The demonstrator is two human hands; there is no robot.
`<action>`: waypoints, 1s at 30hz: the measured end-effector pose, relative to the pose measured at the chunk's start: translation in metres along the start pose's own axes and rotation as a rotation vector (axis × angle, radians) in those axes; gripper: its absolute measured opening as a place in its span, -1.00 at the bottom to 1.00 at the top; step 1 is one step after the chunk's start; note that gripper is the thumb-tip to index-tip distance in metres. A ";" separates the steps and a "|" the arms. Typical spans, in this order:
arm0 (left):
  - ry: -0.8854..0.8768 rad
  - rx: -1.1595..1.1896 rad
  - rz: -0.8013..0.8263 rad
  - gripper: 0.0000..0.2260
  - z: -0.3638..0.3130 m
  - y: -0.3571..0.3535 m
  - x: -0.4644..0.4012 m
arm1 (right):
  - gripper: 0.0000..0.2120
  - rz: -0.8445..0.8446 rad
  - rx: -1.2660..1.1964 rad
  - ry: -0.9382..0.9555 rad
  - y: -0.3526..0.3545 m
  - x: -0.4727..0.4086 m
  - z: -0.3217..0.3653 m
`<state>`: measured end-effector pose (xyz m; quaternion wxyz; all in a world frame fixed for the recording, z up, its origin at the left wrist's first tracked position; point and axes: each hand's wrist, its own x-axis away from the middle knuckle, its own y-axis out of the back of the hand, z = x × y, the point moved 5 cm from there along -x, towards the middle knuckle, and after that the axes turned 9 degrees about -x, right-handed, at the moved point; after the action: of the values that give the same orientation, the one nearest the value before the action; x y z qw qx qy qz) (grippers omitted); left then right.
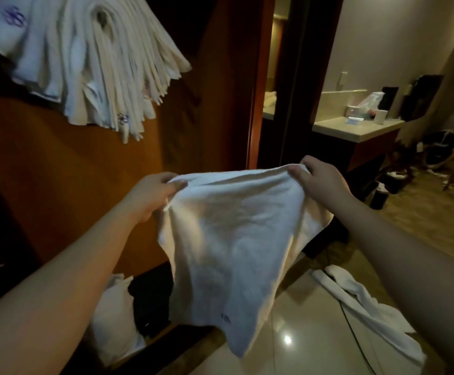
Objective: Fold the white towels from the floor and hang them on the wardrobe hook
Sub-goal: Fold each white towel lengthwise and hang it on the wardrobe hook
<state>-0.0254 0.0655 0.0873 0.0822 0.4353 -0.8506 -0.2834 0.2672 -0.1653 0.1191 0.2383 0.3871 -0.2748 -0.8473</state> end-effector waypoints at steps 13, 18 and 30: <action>-0.347 -1.072 -0.111 -0.80 -0.001 0.055 0.034 | -0.66 0.030 0.059 0.040 -0.012 0.009 0.060; -0.328 -1.004 -0.200 -0.94 0.008 0.085 0.054 | -0.66 0.025 0.082 0.038 -0.012 0.013 0.075; 0.083 0.181 -0.213 -0.87 0.051 0.144 0.128 | -0.82 0.449 0.275 0.049 -0.043 0.045 0.081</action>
<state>-0.2228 0.0513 0.1115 0.0471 0.5400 -0.8175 -0.1945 0.1687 -0.1392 0.1120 0.3721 0.3653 -0.4608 -0.7181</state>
